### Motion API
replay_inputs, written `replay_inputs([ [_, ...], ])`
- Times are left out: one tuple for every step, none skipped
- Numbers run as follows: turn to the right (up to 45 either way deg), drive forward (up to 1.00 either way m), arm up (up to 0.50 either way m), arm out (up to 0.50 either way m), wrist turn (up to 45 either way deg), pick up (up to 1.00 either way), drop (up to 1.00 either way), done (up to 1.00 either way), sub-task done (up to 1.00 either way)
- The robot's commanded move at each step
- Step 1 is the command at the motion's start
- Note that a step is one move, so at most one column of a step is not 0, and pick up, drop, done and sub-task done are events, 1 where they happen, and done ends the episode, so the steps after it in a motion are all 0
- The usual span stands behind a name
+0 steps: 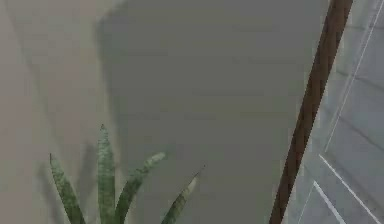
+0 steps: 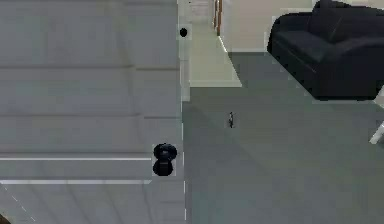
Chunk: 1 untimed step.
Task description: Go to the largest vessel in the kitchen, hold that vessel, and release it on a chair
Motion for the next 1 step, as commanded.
replay_inputs([
  [-45.0, 0.00, 0.00, 0.00, 0.0, 0.00, 0.00, 0.00, 0.00],
])
